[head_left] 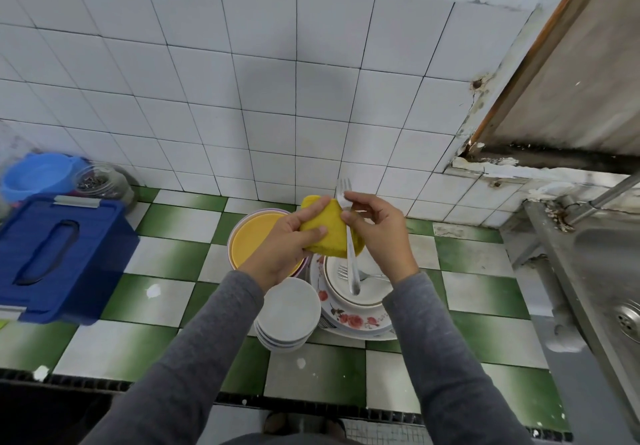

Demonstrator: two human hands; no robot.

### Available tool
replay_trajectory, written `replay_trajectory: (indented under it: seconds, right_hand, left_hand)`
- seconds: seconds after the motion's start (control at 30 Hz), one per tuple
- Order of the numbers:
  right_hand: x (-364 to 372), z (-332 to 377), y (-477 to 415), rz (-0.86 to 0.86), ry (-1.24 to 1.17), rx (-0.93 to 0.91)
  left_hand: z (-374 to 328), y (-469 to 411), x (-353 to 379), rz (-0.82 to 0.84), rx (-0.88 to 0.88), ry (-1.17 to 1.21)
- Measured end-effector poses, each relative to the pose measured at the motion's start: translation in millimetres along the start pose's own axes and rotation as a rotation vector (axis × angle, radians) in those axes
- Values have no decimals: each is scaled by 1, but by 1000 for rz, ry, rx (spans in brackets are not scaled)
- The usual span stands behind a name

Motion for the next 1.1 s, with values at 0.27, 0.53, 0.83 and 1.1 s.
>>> replay_trajectory:
  seconds: [0.27,0.53,0.83,1.1]
  right_hand:
    - [4,-2,5,-67,348,-206]
    - [12,-8,12,-204,430,-375]
    - [8,-3,16,2,225,-124]
    - [4,0,18,131,168,-78]
  left_hand:
    - [1,0,8,-67,68,79]
    - [-5,-1,10,-66,132,131]
    - [-4,0,6,-67,159,145]
    - [-8,-1,4,-82,193,143]
Point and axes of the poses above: each hand's wrist, its own y-axis away from the middle knuckle, its own x-axis out of the palm, z = x × y, the point moved 1 cm from there along -y, towards the middle knuckle, and after that the axes turned 14 degrees about y, right-handed, at the moved point
